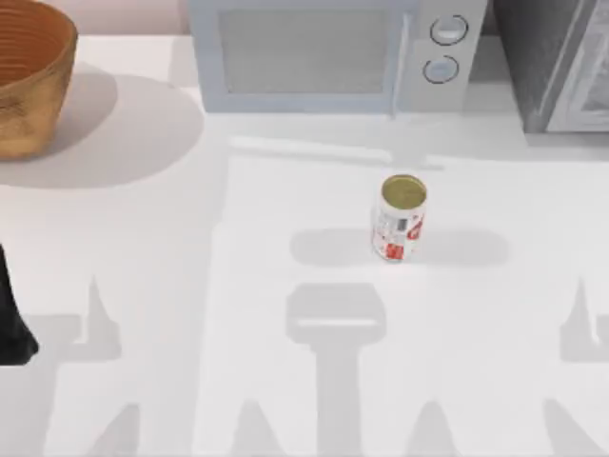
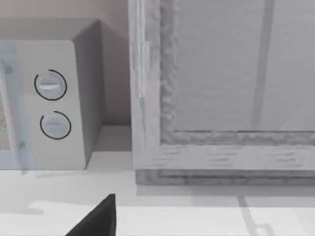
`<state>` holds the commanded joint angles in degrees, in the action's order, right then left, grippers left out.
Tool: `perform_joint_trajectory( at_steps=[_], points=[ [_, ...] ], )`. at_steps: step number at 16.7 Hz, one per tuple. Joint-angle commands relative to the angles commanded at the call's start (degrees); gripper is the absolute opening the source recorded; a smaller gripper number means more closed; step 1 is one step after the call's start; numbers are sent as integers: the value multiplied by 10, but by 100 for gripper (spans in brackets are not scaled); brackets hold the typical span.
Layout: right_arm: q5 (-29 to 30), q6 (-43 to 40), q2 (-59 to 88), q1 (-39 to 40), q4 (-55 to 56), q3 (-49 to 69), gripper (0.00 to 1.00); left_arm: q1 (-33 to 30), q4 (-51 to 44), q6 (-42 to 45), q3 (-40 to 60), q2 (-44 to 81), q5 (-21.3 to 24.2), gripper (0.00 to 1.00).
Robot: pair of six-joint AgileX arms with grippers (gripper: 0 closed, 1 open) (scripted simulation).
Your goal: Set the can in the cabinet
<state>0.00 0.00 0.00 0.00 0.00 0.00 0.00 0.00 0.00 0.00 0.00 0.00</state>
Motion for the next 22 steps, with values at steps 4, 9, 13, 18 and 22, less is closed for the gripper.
perform_joint_trajectory(
  at_steps=[4,9,13,18,22],
  points=[
    [8,0,14,4,13,6,100,0,0,0,0,0,0,100],
    [65,-1,142,46,115,49,100,0,0,0,0,0,0,100],
    [135,-1,322,109,247,100,100,0,0,0,0,0,0,100],
    [239,0,604,210,447,177,100,0,0,0,0,0,0,100],
    [326,2,844,297,616,241,100,0,0,0,0,0,0,100]
  ],
)
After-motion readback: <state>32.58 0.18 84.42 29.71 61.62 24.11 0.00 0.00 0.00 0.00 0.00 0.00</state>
